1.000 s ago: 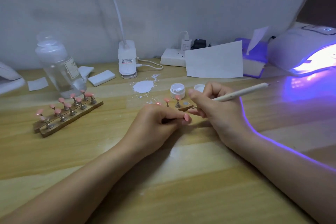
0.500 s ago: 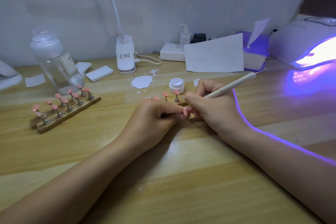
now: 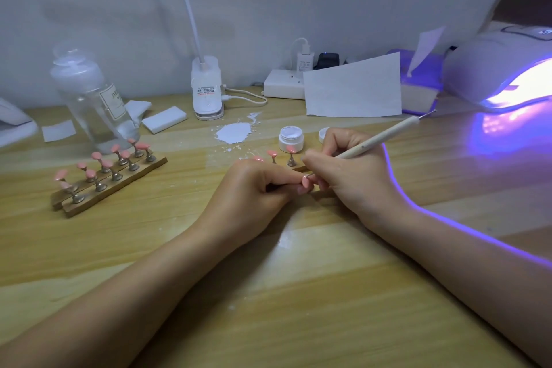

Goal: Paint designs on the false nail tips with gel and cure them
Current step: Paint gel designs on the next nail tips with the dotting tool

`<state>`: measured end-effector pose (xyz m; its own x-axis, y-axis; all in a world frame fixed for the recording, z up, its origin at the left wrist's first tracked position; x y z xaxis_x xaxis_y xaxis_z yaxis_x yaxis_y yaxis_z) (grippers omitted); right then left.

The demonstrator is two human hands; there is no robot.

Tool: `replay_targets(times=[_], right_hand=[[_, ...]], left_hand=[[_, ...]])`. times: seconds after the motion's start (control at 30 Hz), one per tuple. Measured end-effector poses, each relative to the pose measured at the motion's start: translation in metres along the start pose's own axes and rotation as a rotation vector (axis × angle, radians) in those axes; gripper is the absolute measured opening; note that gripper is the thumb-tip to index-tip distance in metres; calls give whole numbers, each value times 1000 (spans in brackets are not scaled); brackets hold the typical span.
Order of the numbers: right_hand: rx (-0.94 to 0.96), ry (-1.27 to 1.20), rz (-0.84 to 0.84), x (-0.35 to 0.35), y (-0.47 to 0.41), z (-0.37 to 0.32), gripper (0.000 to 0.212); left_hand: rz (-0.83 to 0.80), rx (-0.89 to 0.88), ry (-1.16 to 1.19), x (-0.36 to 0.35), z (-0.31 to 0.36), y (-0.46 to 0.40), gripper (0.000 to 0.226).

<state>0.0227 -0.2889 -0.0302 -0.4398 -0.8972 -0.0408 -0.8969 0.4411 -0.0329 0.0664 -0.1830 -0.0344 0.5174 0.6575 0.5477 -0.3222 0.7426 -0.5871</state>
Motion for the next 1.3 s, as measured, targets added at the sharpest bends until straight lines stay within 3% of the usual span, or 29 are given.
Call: replay_targets(times=[1.3], right_hand=[[-9, 26, 0, -1, 2, -1, 36]], left_hand=[[6, 20, -33, 0, -1, 1, 12]])
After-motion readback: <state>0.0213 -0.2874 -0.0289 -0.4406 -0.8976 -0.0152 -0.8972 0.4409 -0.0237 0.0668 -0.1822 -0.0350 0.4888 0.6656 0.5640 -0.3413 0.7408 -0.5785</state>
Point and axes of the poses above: each hand's wrist, its own y-axis away from the middle knuckle, its own x-axis out of the back of the hand, z = x × y, the point moved 6 cm from there along -y, towards the middle knuckle, and after that the axes turned 15 degrees about -x, right-handed, at the moved point
